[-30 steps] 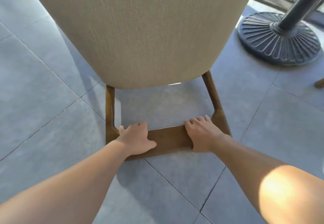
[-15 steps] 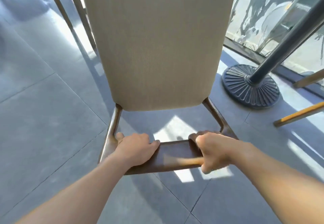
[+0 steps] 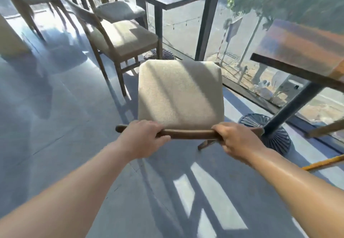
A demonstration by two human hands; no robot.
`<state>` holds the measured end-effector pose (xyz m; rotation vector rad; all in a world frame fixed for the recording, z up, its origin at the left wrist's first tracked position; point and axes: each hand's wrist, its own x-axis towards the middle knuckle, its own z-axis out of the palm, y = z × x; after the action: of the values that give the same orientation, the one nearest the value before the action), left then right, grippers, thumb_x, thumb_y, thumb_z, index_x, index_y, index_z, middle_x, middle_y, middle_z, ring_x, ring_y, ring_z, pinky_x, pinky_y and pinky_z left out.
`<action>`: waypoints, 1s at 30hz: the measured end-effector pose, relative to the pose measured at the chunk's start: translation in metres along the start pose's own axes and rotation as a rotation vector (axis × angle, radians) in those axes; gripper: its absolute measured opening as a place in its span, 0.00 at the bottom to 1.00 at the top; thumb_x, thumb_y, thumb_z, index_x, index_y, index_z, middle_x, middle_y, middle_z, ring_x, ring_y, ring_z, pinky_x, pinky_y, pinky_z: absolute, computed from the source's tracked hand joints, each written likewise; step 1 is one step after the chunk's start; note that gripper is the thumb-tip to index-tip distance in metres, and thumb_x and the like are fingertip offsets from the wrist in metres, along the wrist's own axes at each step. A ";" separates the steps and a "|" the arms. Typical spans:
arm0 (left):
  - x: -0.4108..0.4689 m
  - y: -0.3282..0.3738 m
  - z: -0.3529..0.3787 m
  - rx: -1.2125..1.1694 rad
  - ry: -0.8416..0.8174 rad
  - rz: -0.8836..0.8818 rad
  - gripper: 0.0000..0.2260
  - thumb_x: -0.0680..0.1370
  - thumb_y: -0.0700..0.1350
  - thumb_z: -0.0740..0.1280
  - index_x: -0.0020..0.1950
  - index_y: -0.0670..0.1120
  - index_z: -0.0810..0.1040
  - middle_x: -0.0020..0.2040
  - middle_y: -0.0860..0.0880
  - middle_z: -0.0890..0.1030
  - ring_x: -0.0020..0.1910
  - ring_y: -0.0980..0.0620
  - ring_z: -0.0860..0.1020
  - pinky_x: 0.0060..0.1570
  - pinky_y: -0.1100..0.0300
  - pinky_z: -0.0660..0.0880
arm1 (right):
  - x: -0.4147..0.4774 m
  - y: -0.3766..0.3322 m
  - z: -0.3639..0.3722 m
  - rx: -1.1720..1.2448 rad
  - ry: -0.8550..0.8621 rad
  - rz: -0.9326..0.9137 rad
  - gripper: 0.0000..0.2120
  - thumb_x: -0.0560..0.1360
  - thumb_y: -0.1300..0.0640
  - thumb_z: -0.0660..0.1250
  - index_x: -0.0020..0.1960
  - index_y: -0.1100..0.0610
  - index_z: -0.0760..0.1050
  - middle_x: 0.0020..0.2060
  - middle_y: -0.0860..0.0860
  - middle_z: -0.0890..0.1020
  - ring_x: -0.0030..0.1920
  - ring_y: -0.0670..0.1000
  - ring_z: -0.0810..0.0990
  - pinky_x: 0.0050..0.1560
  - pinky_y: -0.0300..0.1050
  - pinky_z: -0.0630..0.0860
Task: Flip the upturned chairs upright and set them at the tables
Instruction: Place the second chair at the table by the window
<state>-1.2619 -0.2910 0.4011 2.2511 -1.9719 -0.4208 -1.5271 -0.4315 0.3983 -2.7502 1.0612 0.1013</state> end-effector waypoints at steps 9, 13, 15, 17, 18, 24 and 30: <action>0.092 -0.036 -0.041 -0.037 0.065 0.010 0.06 0.81 0.53 0.64 0.49 0.52 0.75 0.44 0.53 0.81 0.48 0.47 0.77 0.59 0.46 0.67 | 0.094 0.003 -0.041 -0.084 0.043 0.195 0.14 0.78 0.67 0.54 0.46 0.52 0.74 0.43 0.52 0.80 0.47 0.58 0.74 0.74 0.68 0.57; 0.131 -0.047 -0.055 -0.052 0.031 -0.013 0.09 0.82 0.52 0.63 0.42 0.53 0.73 0.39 0.54 0.78 0.43 0.48 0.75 0.59 0.45 0.67 | 0.131 0.010 -0.051 -0.128 0.009 0.220 0.15 0.79 0.69 0.52 0.49 0.53 0.73 0.46 0.52 0.79 0.50 0.58 0.76 0.74 0.73 0.58; 0.153 -0.054 -0.062 -0.063 0.029 -0.023 0.10 0.82 0.54 0.61 0.42 0.54 0.72 0.38 0.54 0.78 0.42 0.49 0.74 0.58 0.46 0.66 | 0.152 0.015 -0.062 -0.138 -0.041 0.224 0.14 0.79 0.69 0.54 0.50 0.53 0.72 0.47 0.52 0.79 0.50 0.57 0.76 0.75 0.73 0.59; 0.171 -0.060 -0.067 -0.076 0.018 -0.041 0.12 0.83 0.55 0.58 0.41 0.54 0.73 0.39 0.54 0.78 0.44 0.50 0.74 0.56 0.46 0.64 | 0.172 0.019 -0.075 -0.134 -0.097 0.217 0.12 0.79 0.68 0.57 0.49 0.51 0.71 0.44 0.50 0.77 0.47 0.55 0.75 0.71 0.70 0.66; 0.176 -0.062 -0.067 -0.080 0.022 -0.041 0.13 0.83 0.54 0.57 0.41 0.53 0.73 0.40 0.54 0.78 0.45 0.50 0.74 0.55 0.47 0.63 | 0.180 0.021 -0.079 -0.116 -0.126 0.209 0.12 0.79 0.66 0.59 0.49 0.49 0.71 0.42 0.49 0.75 0.45 0.54 0.75 0.67 0.67 0.70; 0.219 -0.065 -0.075 -0.145 0.005 -0.085 0.13 0.83 0.52 0.59 0.41 0.51 0.74 0.39 0.54 0.77 0.46 0.50 0.73 0.54 0.50 0.61 | 0.224 0.037 -0.107 -0.068 -0.228 0.244 0.11 0.79 0.66 0.58 0.50 0.51 0.71 0.46 0.52 0.74 0.46 0.57 0.74 0.57 0.58 0.72; 0.296 -0.050 -0.089 -0.181 -0.037 -0.162 0.14 0.82 0.52 0.60 0.39 0.50 0.74 0.37 0.55 0.78 0.49 0.49 0.73 0.56 0.49 0.64 | 0.302 0.101 -0.128 -0.043 -0.280 0.276 0.12 0.78 0.62 0.56 0.53 0.54 0.77 0.42 0.51 0.73 0.56 0.61 0.75 0.63 0.59 0.68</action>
<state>-1.1555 -0.5837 0.4341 2.3091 -1.6963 -0.6354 -1.3715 -0.7292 0.4686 -2.5096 1.3570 0.5359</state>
